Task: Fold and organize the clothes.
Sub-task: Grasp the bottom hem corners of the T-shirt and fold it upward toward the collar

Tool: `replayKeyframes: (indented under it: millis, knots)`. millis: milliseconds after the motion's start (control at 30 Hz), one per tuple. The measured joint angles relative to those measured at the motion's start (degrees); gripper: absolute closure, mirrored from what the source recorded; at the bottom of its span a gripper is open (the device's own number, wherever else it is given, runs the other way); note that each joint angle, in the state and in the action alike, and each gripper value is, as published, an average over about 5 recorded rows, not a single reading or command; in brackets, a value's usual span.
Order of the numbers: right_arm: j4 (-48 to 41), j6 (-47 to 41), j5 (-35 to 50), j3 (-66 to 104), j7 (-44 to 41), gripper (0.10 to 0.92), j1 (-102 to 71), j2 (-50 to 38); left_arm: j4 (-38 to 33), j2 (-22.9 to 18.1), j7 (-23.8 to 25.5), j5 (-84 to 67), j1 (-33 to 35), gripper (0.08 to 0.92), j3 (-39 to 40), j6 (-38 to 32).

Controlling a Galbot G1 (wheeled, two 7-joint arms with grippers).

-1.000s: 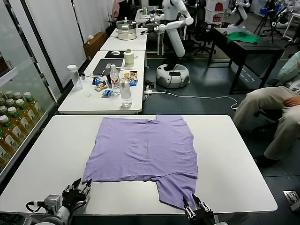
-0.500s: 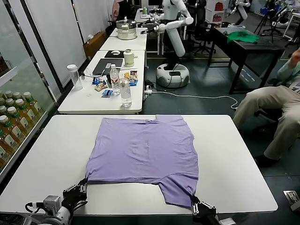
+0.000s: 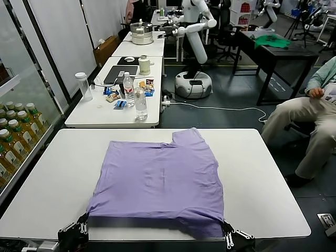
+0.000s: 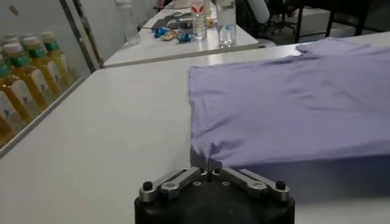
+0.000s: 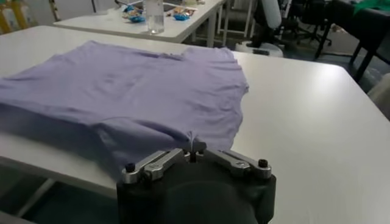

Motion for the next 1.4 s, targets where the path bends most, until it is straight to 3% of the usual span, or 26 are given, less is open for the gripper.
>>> replayKeyframes:
  millis: [300, 733, 1167, 1300, 1400]
  knots:
    - [-3.4, -2.93, 1.89, -1.81, 0.46, 0.911, 9.59, 0.45, 1.35, 0.55, 0.95, -2.0, -4.86, 0.917, -0.43, 0.95]
    - [-11.39, -6.64, 3.16, -6.86, 0.38, 0.911, 24.34, 2.9, 10.86, 0.33, 5.21, -3.35, -18.3, 0.917, 1.95, 1.11]
    - [-18.24, -8.46, 3.34, -10.99, -0.17, 0.911, 33.49, 5.22, 18.55, 0.35, 9.78, -3.13, -26.5, 0.917, 4.28, -0.04]
    - [-19.91, -8.89, 2.78, -12.16, -0.32, 0.863, 35.15, 6.02, 20.23, 0.19, 10.31, -2.4, -28.16, 0.896, 4.94, -0.02]
    - [-21.28, -9.11, 2.28, -13.11, -0.15, 0.791, 36.5, 7.0, 21.44, -0.11, 10.39, -1.61, -29.23, 0.827, 5.39, 0.03]
